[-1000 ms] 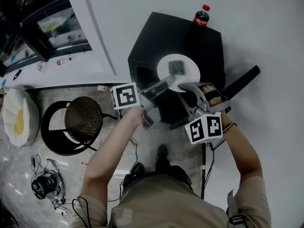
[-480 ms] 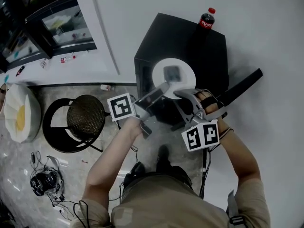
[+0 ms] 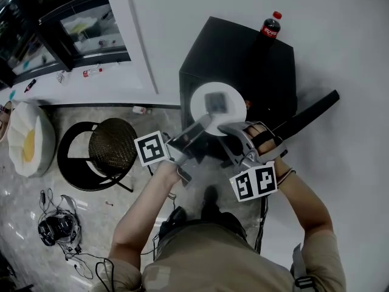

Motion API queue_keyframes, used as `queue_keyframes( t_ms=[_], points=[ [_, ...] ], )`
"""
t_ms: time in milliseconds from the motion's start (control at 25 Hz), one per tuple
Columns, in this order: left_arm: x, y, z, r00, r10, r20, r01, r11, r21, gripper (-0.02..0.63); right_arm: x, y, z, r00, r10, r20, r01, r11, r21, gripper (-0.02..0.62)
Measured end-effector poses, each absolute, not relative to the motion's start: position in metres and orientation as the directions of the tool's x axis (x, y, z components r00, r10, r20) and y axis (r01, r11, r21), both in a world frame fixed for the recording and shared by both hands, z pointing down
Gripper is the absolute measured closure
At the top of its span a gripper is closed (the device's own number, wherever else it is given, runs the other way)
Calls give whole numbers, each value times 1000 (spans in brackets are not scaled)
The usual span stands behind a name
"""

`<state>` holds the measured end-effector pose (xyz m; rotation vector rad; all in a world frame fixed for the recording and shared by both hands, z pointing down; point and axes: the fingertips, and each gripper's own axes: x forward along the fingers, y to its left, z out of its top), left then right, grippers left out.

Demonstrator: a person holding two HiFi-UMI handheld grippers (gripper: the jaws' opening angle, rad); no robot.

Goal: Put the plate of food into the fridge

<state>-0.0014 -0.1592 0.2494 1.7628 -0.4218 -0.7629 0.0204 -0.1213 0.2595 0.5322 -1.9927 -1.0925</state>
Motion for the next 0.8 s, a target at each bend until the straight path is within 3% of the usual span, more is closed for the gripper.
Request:
queue_keyframes(
  t_ms=[800],
  points=[
    [-29,-112,287,653,-718,-240,141,-195,971,552,-4,-75,292,-645,-599,475,13,612,790,534]
  ],
)
